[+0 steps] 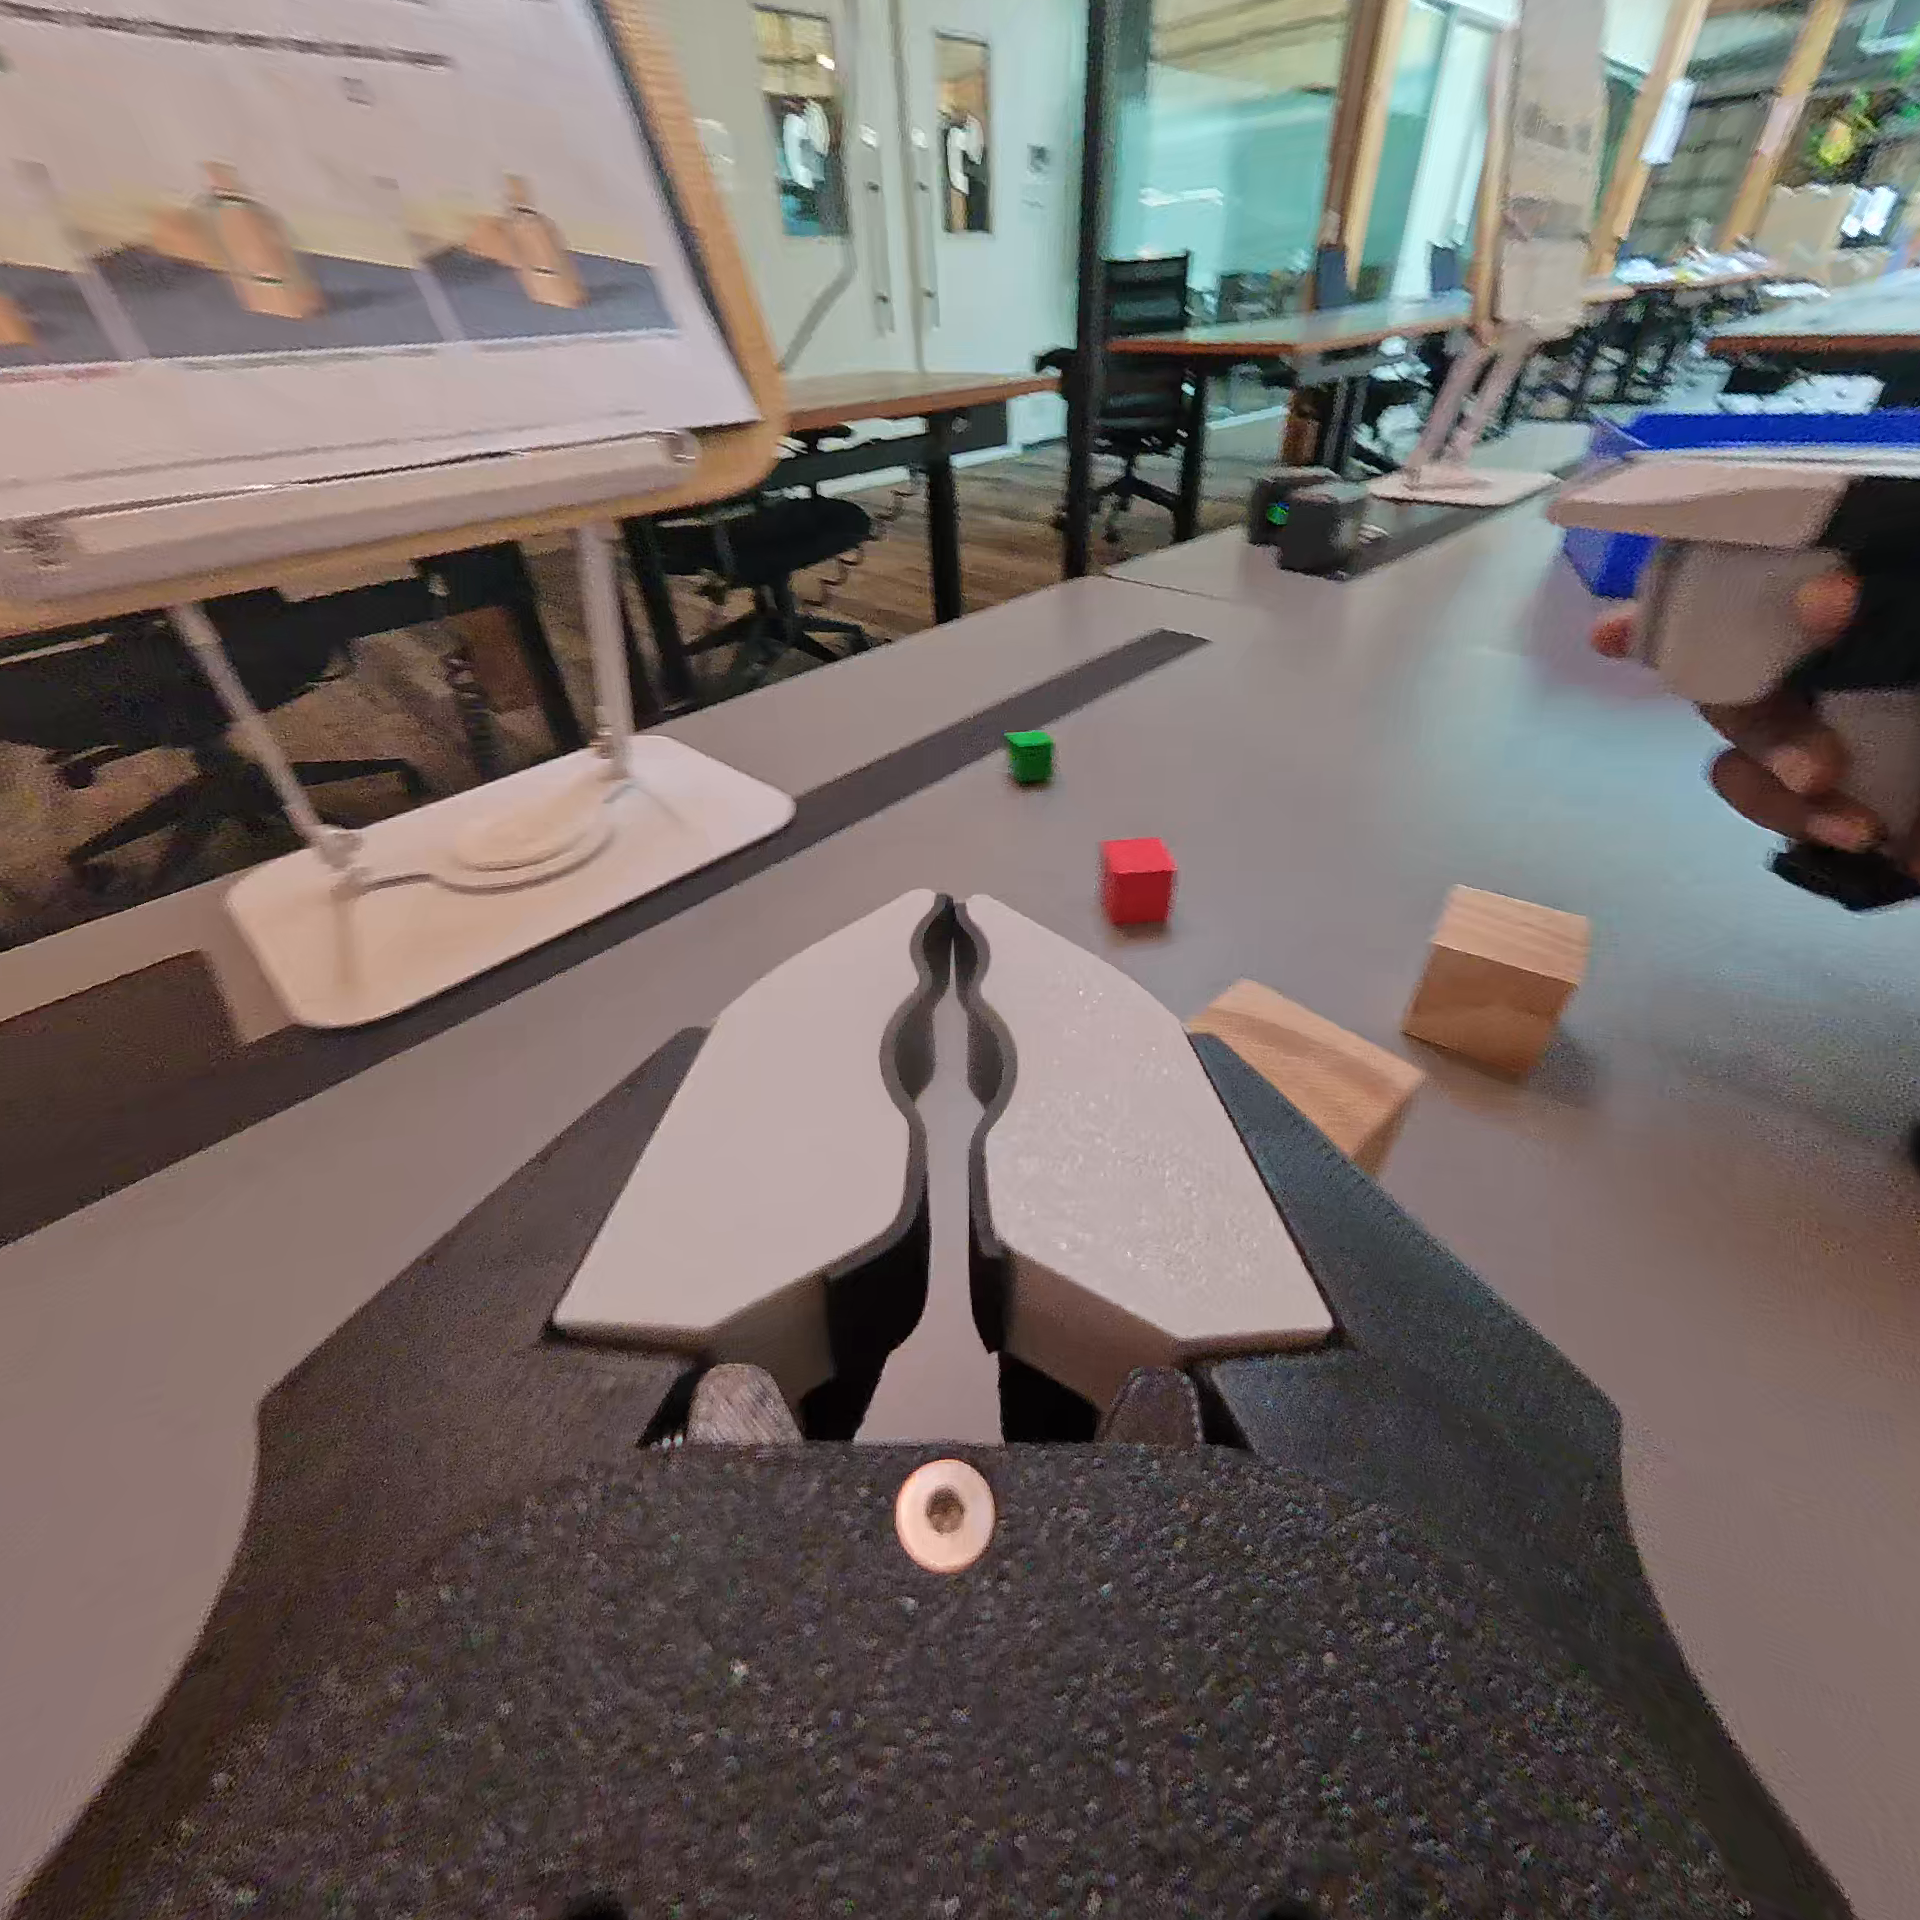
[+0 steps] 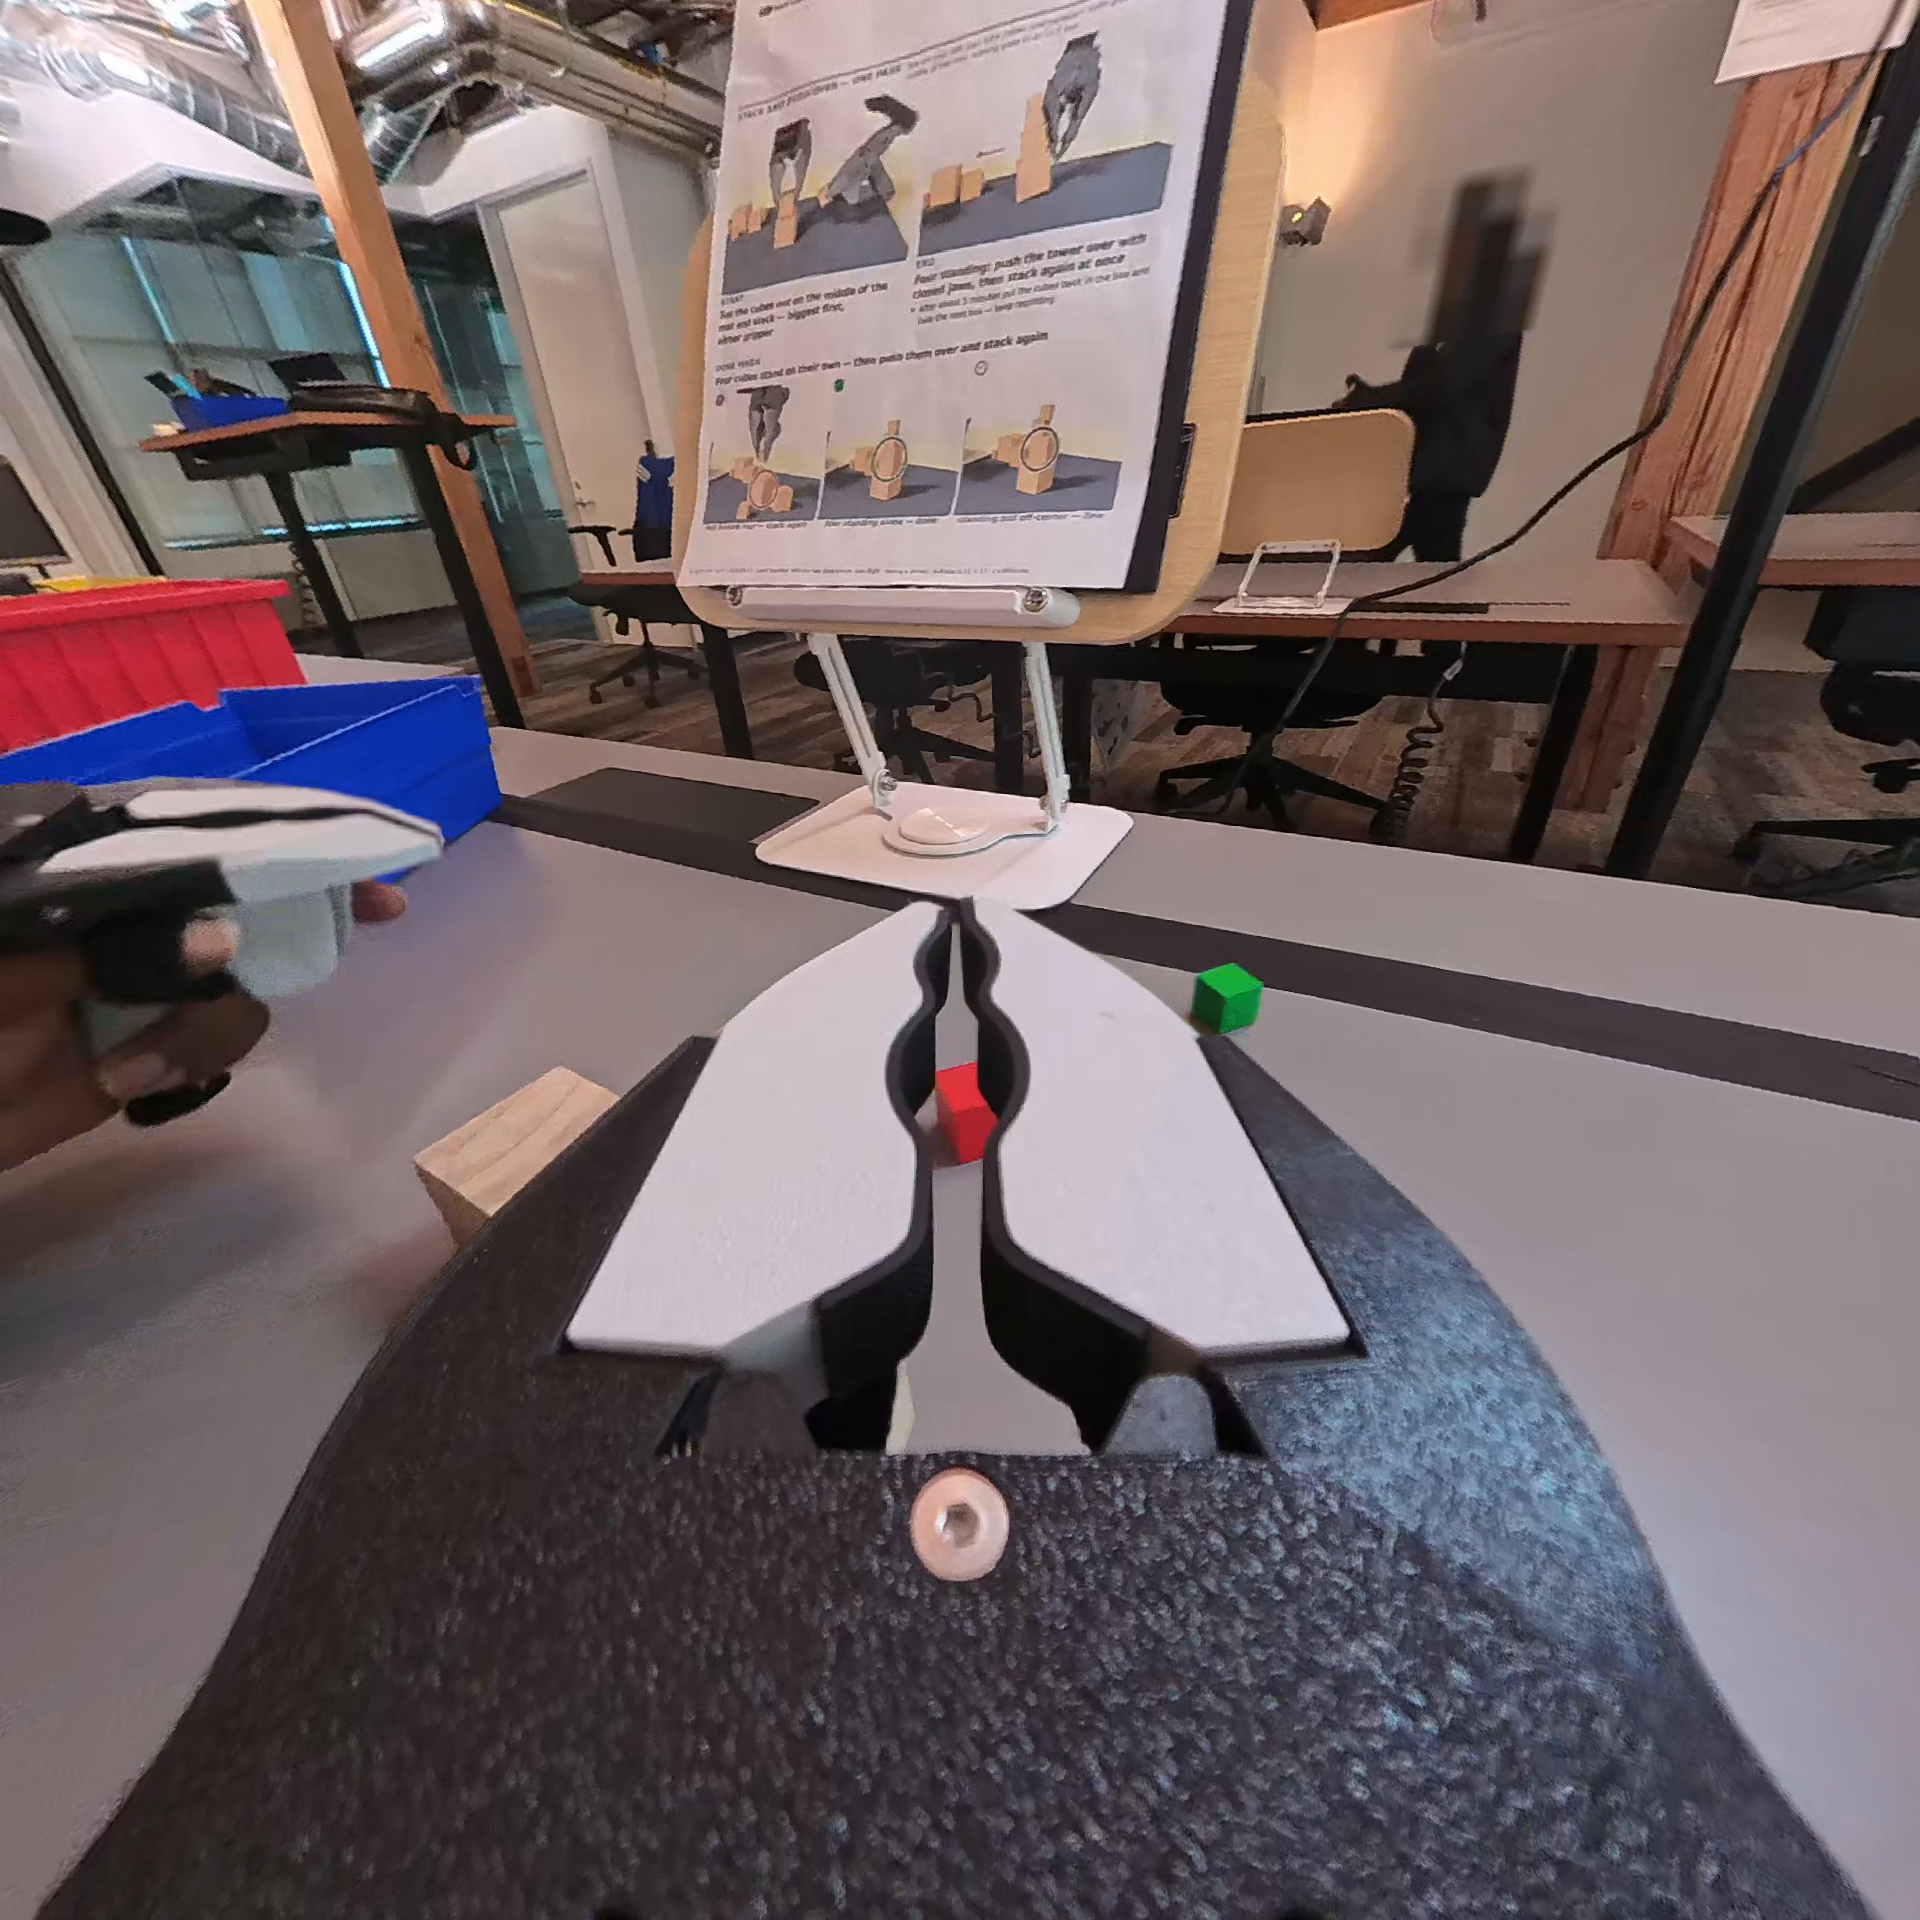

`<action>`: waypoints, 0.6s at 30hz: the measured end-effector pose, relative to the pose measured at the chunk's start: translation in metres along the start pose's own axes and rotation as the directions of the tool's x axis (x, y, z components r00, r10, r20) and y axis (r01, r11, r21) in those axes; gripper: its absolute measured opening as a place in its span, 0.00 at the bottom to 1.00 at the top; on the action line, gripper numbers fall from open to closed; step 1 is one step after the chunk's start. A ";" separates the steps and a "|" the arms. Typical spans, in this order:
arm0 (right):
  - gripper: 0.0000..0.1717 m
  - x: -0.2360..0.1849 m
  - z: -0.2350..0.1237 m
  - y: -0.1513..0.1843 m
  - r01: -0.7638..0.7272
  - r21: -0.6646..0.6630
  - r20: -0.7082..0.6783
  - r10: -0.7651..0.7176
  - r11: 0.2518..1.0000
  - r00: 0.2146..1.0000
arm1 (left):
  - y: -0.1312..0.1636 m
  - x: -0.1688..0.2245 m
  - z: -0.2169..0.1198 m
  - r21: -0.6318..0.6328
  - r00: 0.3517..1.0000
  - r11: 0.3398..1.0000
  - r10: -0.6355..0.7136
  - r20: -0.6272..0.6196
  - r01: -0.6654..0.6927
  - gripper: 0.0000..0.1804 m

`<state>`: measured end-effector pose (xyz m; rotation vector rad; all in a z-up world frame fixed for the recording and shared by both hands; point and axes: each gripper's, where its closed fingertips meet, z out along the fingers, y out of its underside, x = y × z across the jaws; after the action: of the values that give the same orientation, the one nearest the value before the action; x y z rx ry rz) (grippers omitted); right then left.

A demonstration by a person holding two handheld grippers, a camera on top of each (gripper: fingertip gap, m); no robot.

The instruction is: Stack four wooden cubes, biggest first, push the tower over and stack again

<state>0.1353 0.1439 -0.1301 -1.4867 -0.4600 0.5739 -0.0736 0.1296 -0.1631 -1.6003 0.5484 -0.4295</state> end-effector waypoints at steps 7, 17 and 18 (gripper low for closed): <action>0.20 -0.044 0.010 0.018 0.061 -0.097 0.218 -0.038 0.993 0.975 | 0.002 -0.072 -0.025 0.080 0.996 0.996 -0.044 0.083 0.038 0.00; 0.47 -0.113 0.034 0.085 0.560 -0.426 0.628 -0.213 0.711 0.749 | 0.011 -0.090 -0.023 0.071 0.995 0.996 -0.051 0.086 0.045 0.04; 0.45 -0.117 0.039 0.091 0.611 -0.435 0.662 -0.225 0.662 0.715 | 0.012 -0.086 -0.021 0.070 0.996 0.996 -0.056 0.067 0.051 0.05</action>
<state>0.0126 0.1022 -0.2120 -1.7282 -1.5866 0.4649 -0.1567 0.1613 -0.1690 -1.5605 0.4349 -0.4272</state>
